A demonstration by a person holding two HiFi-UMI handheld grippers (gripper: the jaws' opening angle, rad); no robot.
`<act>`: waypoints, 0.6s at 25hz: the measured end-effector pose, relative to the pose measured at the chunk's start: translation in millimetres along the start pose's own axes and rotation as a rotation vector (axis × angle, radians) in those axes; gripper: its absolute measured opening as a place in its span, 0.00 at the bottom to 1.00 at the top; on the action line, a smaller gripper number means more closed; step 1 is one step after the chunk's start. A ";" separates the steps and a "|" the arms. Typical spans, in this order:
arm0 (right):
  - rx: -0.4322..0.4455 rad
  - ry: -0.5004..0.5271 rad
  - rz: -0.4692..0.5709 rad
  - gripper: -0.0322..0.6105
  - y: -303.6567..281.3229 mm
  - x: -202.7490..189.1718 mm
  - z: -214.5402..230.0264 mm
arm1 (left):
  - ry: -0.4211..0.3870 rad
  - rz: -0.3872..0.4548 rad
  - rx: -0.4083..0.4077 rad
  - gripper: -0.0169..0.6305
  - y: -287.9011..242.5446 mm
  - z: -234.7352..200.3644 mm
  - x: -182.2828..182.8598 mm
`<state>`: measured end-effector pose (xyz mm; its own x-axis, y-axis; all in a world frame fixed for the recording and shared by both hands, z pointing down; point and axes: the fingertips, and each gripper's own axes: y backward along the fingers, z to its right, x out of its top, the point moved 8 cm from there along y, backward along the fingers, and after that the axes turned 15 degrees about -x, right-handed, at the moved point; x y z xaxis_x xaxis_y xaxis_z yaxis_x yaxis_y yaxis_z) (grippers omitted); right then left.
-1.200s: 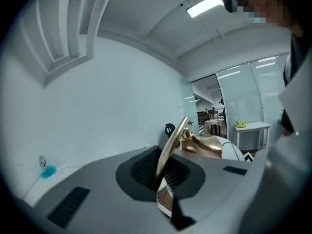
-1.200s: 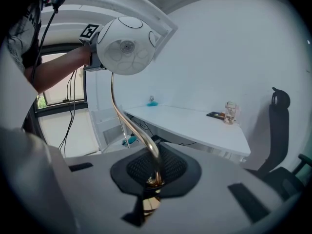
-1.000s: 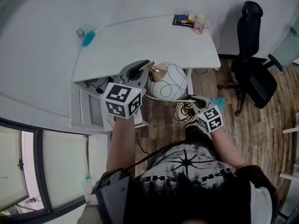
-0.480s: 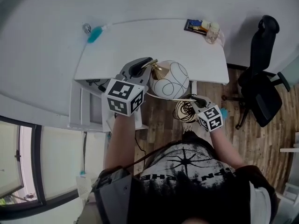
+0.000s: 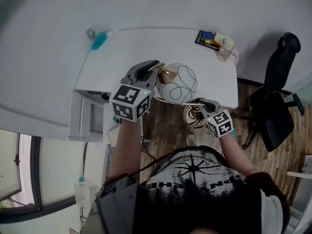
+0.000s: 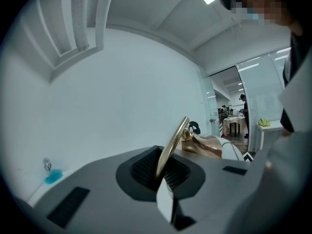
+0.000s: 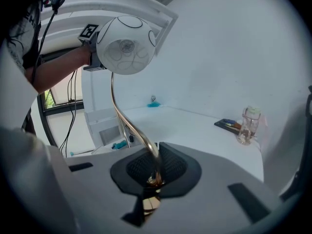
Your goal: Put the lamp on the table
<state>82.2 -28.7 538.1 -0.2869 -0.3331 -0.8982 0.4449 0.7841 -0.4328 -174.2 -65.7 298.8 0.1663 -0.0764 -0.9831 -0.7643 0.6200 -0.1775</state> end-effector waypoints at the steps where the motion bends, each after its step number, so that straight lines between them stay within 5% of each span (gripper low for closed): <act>1: 0.007 0.003 0.000 0.08 -5.8 2.1 7.3 | 0.001 -0.001 0.007 0.05 -6.5 -3.6 1.1; 15: 0.085 0.021 0.019 0.08 -61.0 17.0 85.2 | 0.005 -0.018 0.076 0.05 -81.0 -35.2 12.6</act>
<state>122.4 -126.8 542.7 -0.2954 -0.3069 -0.9048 0.5204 0.7425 -0.4217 -132.1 -144.3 299.1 0.1762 -0.0917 -0.9801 -0.7115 0.6762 -0.1912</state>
